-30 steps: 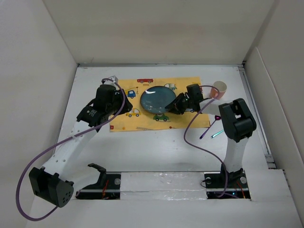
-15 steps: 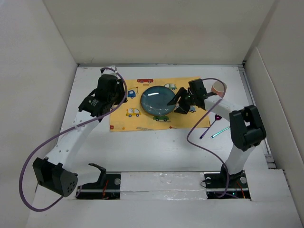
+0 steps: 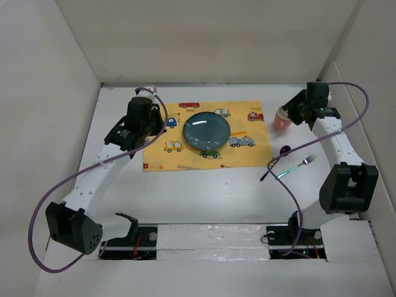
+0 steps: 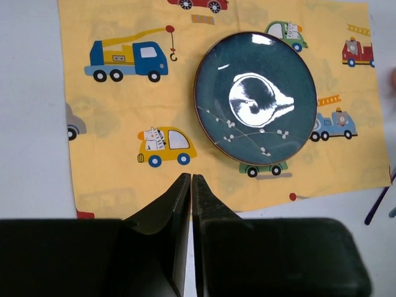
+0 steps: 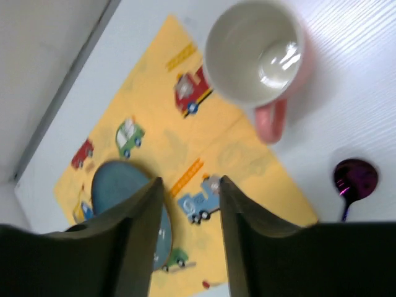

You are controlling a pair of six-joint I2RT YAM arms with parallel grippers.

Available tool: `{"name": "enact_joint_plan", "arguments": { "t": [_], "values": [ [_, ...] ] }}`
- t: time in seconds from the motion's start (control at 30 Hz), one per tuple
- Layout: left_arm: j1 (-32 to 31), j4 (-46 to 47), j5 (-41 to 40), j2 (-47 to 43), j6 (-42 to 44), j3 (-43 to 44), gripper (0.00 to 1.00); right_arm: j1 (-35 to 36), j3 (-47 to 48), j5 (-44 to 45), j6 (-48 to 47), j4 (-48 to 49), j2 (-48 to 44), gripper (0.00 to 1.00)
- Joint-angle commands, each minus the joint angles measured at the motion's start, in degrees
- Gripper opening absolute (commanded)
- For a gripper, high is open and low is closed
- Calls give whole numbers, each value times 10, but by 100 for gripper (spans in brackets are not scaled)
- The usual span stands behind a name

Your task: Set the dinner table for one person

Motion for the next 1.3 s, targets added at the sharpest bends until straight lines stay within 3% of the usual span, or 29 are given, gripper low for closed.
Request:
{"name": "enact_joint_plan", "arguments": {
  "t": [0.0, 0.1, 0.4, 0.5, 0.57, 0.83, 1.0, 1.27],
  "values": [
    [0, 37, 31, -5, 9, -5, 3, -21, 62, 97, -22, -35, 34, 53],
    [-11, 44, 29, -8, 12, -8, 12, -52, 118, 101, -25, -73, 94, 57],
    [-23, 35, -27, -16, 38, -13, 13, -77, 159, 112, -32, -87, 190, 52],
    [-23, 33, -27, -16, 39, -12, 13, -77, 178, 106, -31, -93, 219, 34],
    [-28, 33, -23, -11, 36, -12, 13, -77, 196, 118, -25, -96, 224, 1],
    [-28, 28, -19, -5, 36, -12, 13, -29, 223, 160, -52, -43, 156, 0],
    [-28, 34, -1, 6, 32, -3, 12, 19, 353, 143, -79, -115, 234, 0],
    [-28, 30, 17, 13, 23, 0, 12, 57, 472, 130, -90, -161, 351, 0]
  ]
}}
